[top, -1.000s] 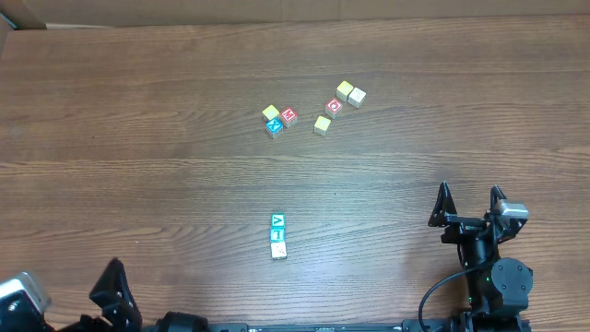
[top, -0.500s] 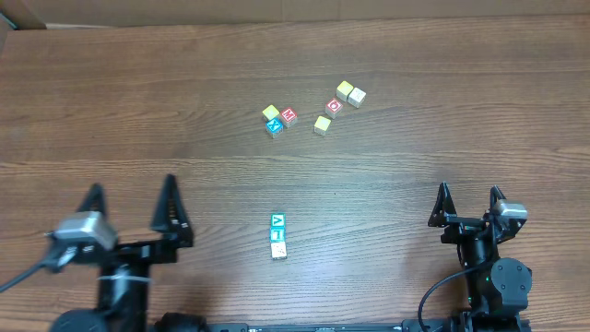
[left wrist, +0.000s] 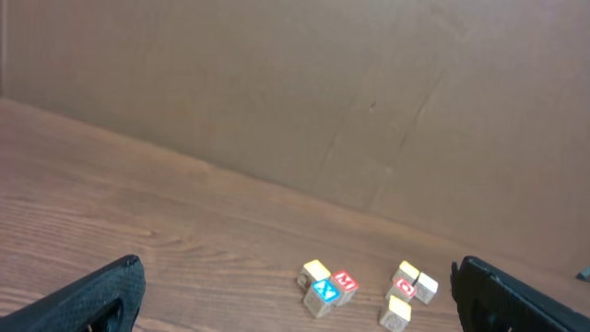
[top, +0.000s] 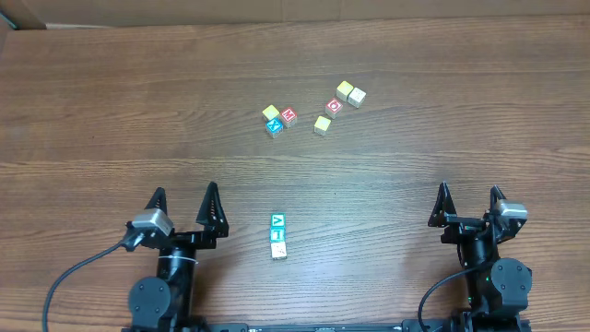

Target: Flip 5 blocks

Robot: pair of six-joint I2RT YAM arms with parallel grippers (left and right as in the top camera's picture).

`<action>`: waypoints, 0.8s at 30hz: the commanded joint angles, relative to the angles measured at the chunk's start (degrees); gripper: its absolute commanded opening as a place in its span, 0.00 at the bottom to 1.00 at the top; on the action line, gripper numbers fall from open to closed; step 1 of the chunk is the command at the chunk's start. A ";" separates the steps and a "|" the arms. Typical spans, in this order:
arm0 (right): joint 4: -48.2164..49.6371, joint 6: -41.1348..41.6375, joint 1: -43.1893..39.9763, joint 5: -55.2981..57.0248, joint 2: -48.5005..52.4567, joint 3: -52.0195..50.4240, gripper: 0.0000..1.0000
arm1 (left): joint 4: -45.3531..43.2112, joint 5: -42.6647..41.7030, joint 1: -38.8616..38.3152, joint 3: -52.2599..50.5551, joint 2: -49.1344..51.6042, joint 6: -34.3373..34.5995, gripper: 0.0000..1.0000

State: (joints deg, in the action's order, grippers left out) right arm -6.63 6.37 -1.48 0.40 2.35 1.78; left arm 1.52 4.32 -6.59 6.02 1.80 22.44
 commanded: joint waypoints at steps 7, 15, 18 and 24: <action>0.35 -0.83 -0.20 -0.52 -0.68 -0.55 1.00 | -2.19 4.57 0.63 -5.75 -1.64 0.70 1.00; 0.35 -0.83 -0.20 -0.52 -0.68 -0.55 1.00 | 2.23 5.16 2.84 -5.75 -1.62 -4.76 1.00; 0.35 -0.83 -0.20 -0.52 -0.68 -0.55 1.00 | 2.36 4.55 3.23 -5.75 -1.62 -7.61 1.00; 0.35 -0.83 -0.20 -0.52 -0.68 -0.55 1.00 | 2.62 2.91 3.23 -5.68 -1.64 -12.59 1.00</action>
State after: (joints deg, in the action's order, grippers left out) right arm -6.61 6.35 -1.48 0.38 2.35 1.78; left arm 3.84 8.34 -3.70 0.49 0.89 14.66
